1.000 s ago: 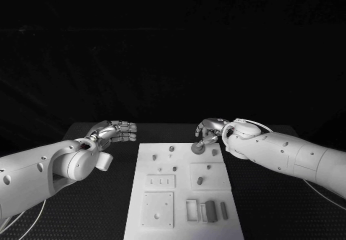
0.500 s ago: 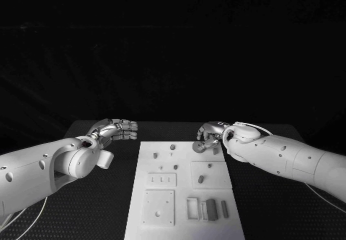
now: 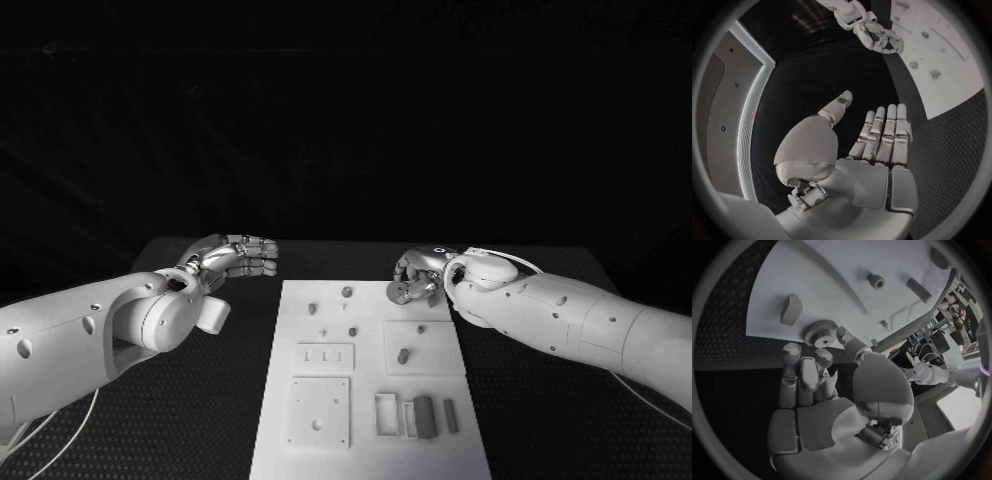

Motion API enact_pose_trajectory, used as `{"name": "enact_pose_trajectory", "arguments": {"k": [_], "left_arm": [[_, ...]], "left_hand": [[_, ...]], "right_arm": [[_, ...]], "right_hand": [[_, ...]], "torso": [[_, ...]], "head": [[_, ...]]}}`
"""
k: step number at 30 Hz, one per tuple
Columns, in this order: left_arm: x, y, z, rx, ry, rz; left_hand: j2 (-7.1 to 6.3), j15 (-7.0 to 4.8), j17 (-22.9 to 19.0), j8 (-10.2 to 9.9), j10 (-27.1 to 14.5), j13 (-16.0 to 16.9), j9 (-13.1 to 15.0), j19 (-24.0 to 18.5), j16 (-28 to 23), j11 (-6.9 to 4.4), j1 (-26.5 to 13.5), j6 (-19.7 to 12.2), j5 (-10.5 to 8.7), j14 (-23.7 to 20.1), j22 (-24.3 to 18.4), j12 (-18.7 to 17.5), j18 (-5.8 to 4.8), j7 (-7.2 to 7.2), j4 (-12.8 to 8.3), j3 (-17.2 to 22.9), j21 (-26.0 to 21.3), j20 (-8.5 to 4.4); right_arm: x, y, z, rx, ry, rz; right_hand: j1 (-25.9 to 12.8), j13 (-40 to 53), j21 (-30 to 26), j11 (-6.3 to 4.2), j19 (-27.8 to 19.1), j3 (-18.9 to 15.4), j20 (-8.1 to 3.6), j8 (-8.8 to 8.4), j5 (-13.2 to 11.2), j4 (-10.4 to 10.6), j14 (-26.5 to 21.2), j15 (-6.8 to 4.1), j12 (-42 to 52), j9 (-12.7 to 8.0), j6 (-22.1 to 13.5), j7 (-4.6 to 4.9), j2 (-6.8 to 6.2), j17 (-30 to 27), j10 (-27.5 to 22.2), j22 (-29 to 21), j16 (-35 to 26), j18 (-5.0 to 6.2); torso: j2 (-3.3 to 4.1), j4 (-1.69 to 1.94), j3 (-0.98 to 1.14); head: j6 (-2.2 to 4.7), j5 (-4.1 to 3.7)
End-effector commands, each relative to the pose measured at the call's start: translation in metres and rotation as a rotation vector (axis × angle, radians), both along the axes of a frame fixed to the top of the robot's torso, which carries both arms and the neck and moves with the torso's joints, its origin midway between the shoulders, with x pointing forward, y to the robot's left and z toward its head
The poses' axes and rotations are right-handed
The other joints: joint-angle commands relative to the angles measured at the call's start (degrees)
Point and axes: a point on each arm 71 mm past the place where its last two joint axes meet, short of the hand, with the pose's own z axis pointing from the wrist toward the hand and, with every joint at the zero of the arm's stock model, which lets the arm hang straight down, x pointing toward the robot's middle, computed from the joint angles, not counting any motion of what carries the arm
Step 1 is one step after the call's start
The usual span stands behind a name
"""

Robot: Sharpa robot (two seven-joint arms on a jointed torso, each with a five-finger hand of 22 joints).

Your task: Assemble the parts on the task board

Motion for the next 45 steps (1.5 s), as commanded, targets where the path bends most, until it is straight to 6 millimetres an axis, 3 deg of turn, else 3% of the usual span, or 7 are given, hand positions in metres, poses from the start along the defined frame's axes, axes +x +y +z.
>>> {"name": "enact_pose_trajectory", "arguments": {"k": [1,22,35,45], "left_arm": [[0.0,-0.0024,0.0019,-0.005,-0.012,-0.016],[-0.0004,-0.0021,0.0017,-0.004,-0.009,-0.018],[-0.0005,-0.0011,0.0016,-0.003,-0.008,-0.017],[-0.0002,-0.0016,0.0015,-0.003,-0.008,-0.019]], "left_hand": [[0.37,0.21,0.07,-0.25,0.36,0.02,-0.08,0.01,-0.21,-0.01,-0.1,0.13,-0.23,-0.24,0.07,-0.2,0.67,1.75,-0.02,-0.22,-0.34,0.32],[0.39,0.22,0.07,-0.3,0.36,0.01,-0.1,0.01,-0.24,0.0,-0.11,0.08,-0.23,-0.25,0.08,-0.26,0.68,1.79,-0.01,-0.25,-0.37,0.33],[0.41,0.22,0.08,-0.3,0.36,0.0,-0.11,0.01,-0.25,0.0,-0.09,0.1,-0.23,-0.25,0.1,-0.29,0.68,1.76,-0.02,-0.25,-0.39,0.34],[0.41,0.23,0.08,-0.31,0.36,-0.01,-0.11,0.01,-0.26,0.0,-0.08,0.1,-0.23,-0.26,0.1,-0.31,0.69,1.73,-0.02,-0.26,-0.4,0.34]], "right_arm": [[0.0006,0.0003,-0.0016,-0.019,0.002,0.001],[0.0019,-0.0036,-0.0086,-0.038,0.039,-0.007],[0.0011,-0.0055,-0.0106,-0.042,0.047,-0.009],[-0.0002,-0.0055,-0.0108,-0.031,0.037,-0.004]], "right_hand": [[0.35,0.82,0.28,-0.14,-0.05,-0.26,-0.28,-0.27,0.17,0.01,0.51,-0.04,0.35,-0.04,0.11,0.35,0.38,0.1,-0.46,1.08,0.28,2.74],[0.65,0.75,0.61,-0.08,-0.38,-0.17,-0.28,-0.1,0.18,-0.35,0.39,0.05,2.22,-0.02,0.4,0.4,4.19,0.12,-1.13,1.14,0.78,2.74],[1.22,0.62,0.72,-0.11,-0.56,-0.28,-0.28,0.04,0.17,-0.49,0.28,0.02,2.49,0.02,0.64,0.35,4.3,0.02,-1.28,1.17,0.86,2.74],[1.53,0.34,0.72,0.1,-0.9,-0.7,-0.19,-0.59,0.17,-0.44,-0.3,0.19,2.65,-0.3,-0.47,0.6,3.39,-0.64,-1.67,1.12,0.68,2.74]], "torso": [[0.0,0.02,0.05],[-0.02,-0.03,-0.03],[0.02,-0.1,0.04],[-0.04,-0.08,0.05]], "head": [[-0.13,0.05],[-0.3,0.12],[-0.37,0.09],[-0.31,-0.07]]}}
